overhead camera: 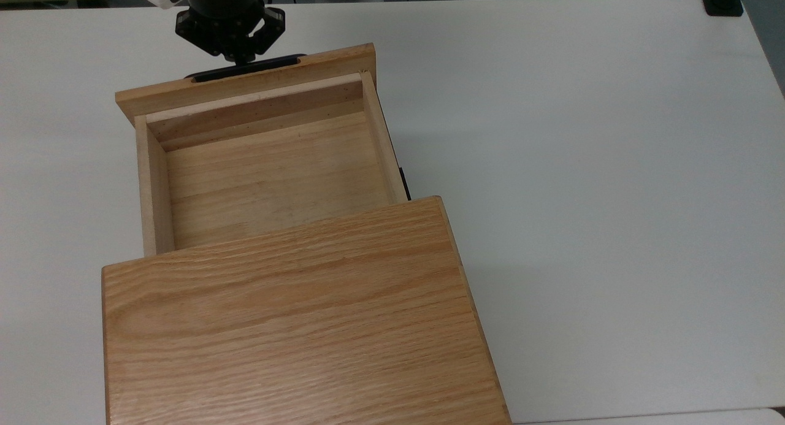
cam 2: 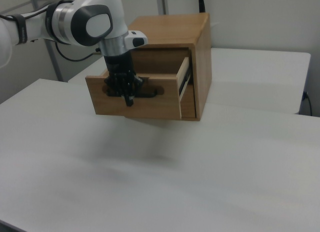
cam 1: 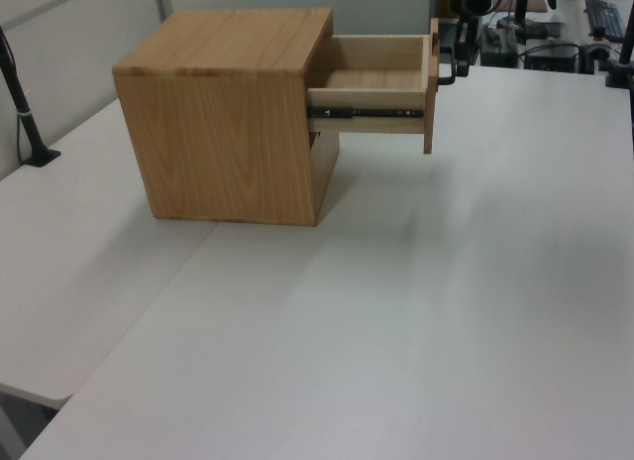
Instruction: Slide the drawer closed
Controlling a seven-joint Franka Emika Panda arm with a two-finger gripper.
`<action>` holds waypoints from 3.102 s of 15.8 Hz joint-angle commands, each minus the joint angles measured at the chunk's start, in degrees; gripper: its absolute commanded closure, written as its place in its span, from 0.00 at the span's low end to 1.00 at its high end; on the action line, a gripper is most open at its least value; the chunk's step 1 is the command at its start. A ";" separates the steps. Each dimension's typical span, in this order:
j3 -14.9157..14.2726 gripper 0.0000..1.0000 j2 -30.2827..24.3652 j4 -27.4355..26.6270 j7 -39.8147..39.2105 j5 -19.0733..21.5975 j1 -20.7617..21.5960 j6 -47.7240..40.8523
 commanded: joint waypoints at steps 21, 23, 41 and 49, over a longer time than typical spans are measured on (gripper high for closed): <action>0.61 1.00 19.41 20.71 12.36 -3.45 6.47 21.18; 0.70 1.00 20.73 21.59 15.17 -6.44 6.74 24.61; 1.76 1.00 5.90 9.83 17.65 -4.80 6.04 1.80; 1.58 1.00 -9.83 -2.46 17.82 3.48 3.66 -6.23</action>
